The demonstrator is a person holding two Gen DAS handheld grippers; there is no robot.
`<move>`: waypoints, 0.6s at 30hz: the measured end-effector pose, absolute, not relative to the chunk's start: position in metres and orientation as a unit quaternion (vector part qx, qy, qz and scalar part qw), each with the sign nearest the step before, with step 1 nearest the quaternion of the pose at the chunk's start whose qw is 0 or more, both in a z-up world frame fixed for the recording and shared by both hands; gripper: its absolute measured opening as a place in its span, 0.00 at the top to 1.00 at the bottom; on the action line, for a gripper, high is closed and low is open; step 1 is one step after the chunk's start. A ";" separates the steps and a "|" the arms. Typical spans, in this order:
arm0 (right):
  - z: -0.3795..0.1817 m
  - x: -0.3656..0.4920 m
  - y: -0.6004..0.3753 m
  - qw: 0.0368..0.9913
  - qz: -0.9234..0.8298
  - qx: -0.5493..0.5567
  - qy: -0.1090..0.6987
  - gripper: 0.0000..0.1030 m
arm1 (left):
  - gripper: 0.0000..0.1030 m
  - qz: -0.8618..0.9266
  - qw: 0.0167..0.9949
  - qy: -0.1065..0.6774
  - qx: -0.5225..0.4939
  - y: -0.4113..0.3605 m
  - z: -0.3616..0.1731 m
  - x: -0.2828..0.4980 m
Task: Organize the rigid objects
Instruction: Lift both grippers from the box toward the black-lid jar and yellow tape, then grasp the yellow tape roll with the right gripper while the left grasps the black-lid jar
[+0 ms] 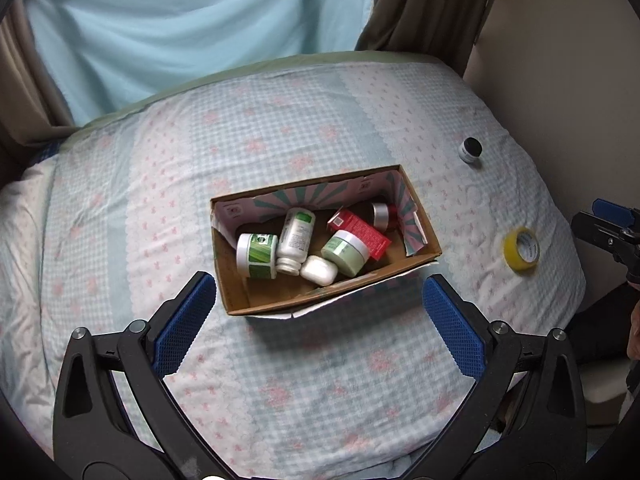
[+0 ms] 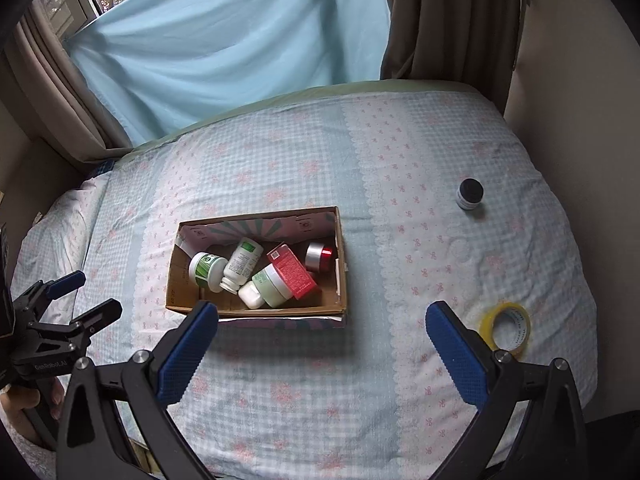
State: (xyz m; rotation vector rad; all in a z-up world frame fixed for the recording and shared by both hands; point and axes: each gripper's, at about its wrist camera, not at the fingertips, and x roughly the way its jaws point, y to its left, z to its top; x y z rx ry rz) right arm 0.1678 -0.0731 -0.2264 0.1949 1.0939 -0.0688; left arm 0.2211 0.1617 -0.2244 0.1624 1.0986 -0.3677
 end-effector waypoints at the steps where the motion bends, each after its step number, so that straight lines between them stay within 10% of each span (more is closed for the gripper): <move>1: -0.224 0.159 -0.082 0.849 -0.045 0.093 0.518 0.00 | 0.00 -0.186 0.832 0.516 0.082 0.150 -0.224 0.224; 18: -0.286 0.059 -0.228 0.845 -0.172 0.130 0.490 0.00 | 0.00 -0.302 0.780 0.511 0.195 -0.089 -0.271 0.269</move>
